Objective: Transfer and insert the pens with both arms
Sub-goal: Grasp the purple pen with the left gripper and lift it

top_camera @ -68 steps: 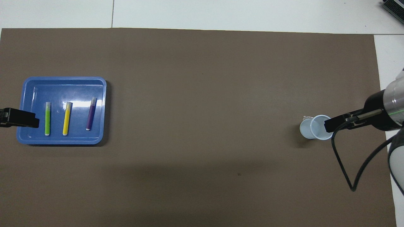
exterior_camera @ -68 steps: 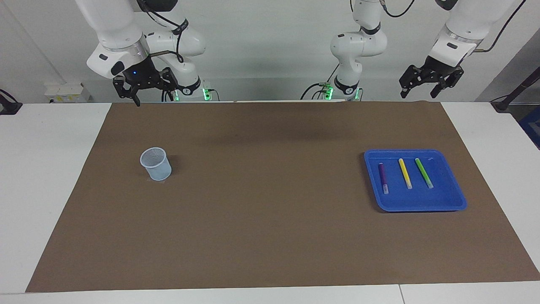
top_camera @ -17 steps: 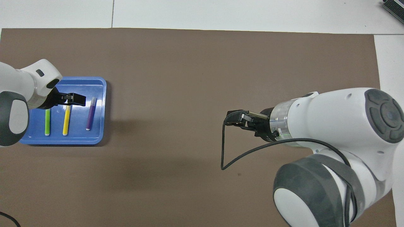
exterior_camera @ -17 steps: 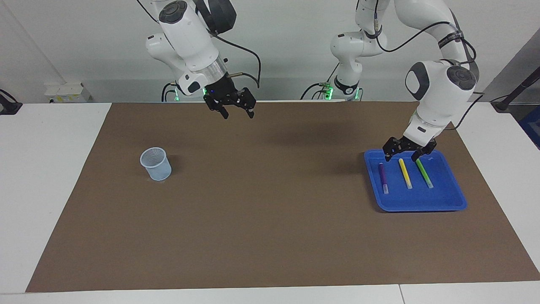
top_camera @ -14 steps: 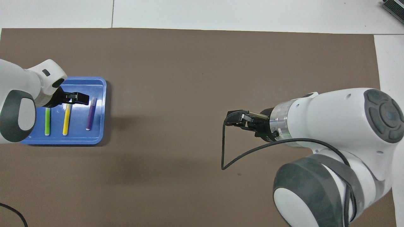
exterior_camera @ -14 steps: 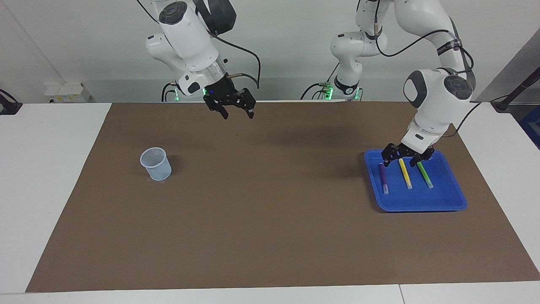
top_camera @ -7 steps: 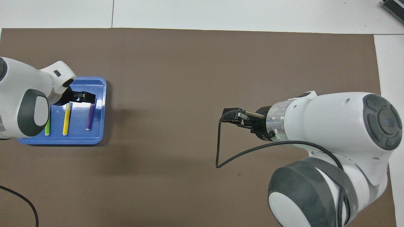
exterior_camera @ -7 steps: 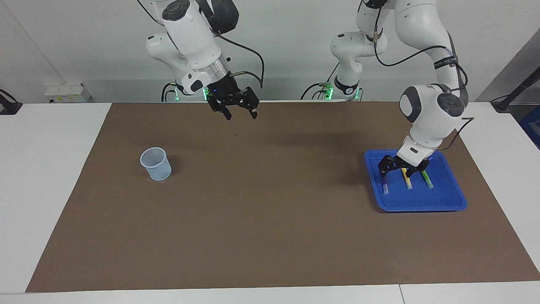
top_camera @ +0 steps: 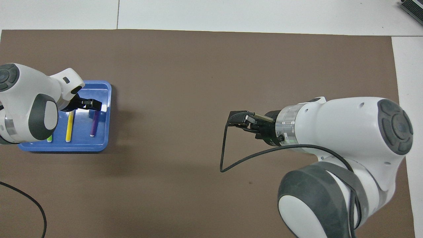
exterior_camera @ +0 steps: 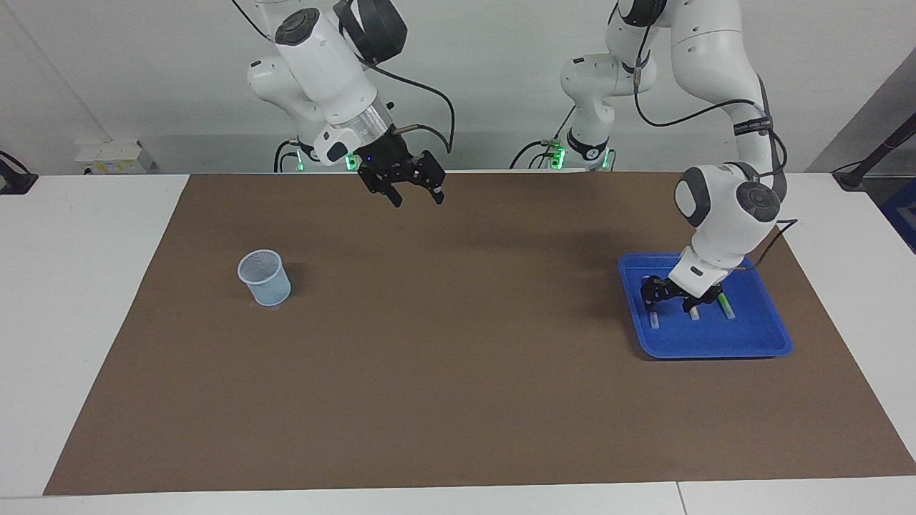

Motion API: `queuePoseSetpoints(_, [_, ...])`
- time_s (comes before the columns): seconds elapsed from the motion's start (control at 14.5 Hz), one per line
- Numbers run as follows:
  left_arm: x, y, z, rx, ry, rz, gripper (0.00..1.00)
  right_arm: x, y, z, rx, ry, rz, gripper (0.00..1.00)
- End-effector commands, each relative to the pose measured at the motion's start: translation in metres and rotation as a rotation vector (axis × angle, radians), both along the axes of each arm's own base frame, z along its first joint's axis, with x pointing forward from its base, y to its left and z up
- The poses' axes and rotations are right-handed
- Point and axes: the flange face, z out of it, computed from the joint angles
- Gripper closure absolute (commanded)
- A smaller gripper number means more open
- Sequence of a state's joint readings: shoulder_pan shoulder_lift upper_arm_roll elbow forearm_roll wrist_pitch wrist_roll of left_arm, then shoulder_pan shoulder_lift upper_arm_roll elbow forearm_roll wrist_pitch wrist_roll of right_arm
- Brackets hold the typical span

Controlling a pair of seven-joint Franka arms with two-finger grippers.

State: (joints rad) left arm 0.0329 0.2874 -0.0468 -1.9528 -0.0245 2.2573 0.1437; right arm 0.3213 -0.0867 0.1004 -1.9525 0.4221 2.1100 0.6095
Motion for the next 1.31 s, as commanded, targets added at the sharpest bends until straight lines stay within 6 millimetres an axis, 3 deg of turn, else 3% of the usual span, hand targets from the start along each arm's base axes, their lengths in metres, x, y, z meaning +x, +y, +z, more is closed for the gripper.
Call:
queuePoseSetpoints(0.0, [-0.001, 0.008, -0.001, -0.002, -0.002, -0.010, 0.08, 0.000, 0.003, -0.004, 0.030, 0.011, -0.048, 0.00])
queuePoseSetpoints(0.69, [-0.002, 0.006, -0.026, -0.003, 0.019, -0.015, 0.15, -0.002, 0.005, -0.005, 0.030, 0.014, -0.043, 0.00])
queuePoseSetpoints(1.04, [-0.002, 0.000, -0.030, -0.003, 0.022, -0.023, 0.27, -0.005, 0.009, -0.007, 0.027, 0.021, -0.034, 0.00])
queuePoseSetpoints(1.24, [-0.002, -0.003, -0.040, -0.003, 0.012, -0.026, 0.42, -0.005, 0.009, -0.006, 0.027, 0.019, -0.033, 0.00])
